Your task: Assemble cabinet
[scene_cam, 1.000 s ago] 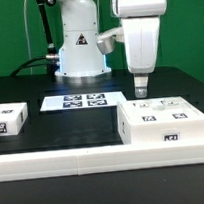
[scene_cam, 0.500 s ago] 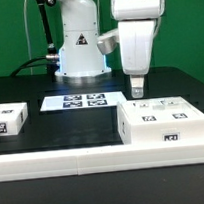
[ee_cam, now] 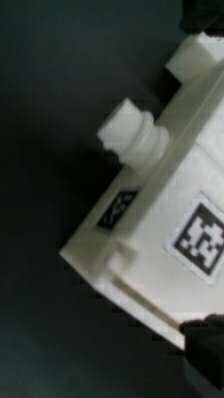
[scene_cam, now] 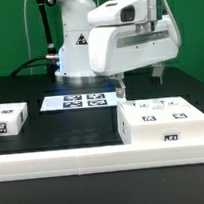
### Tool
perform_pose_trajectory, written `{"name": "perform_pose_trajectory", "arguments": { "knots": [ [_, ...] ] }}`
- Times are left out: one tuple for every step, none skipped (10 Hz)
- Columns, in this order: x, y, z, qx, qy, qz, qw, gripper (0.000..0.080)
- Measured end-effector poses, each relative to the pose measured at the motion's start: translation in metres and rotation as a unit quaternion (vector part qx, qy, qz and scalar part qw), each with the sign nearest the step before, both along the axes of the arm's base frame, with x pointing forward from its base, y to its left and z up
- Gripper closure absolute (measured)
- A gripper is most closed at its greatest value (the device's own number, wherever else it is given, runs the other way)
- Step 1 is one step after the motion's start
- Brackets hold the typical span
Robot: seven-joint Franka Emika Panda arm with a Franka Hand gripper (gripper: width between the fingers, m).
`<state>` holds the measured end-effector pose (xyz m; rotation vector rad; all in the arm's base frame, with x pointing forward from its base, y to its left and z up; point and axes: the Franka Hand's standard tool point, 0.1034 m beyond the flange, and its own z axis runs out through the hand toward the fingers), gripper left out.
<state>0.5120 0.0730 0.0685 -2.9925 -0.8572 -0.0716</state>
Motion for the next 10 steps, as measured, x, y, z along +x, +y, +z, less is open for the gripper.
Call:
{"name": "perform_pose_trajectory", "arguments": {
  "knots": [
    [-0.002, 0.003, -0.003, 0.004, 0.005, -0.038, 0.999, 0.0002],
    [-0.002, 0.005, -0.003, 0.009, 0.007, -0.071, 0.997, 0.0002],
    [-0.002, 0.006, -0.003, 0.014, 0.01, -0.108, 0.994, 0.0002],
    [-0.002, 0.008, -0.003, 0.019, 0.013, -0.146, 0.989, 0.0002],
    [-0.003, 0.009, -0.003, 0.023, 0.016, -0.177, 0.984, 0.0002],
    [-0.005, 0.014, -0.004, 0.025, 0.018, -0.225, 0.974, 0.0002],
    [-0.009, 0.019, -0.005, 0.025, 0.018, -0.265, 0.964, 0.0002],
    [-0.011, 0.021, -0.008, 0.027, 0.014, -0.285, 0.958, 0.0002],
    [-0.013, 0.018, -0.013, 0.03, 0.01, -0.309, 0.95, 0.0002],
    [-0.014, 0.016, -0.017, 0.033, 0.011, -0.318, 0.947, 0.0002]
  ]
}}
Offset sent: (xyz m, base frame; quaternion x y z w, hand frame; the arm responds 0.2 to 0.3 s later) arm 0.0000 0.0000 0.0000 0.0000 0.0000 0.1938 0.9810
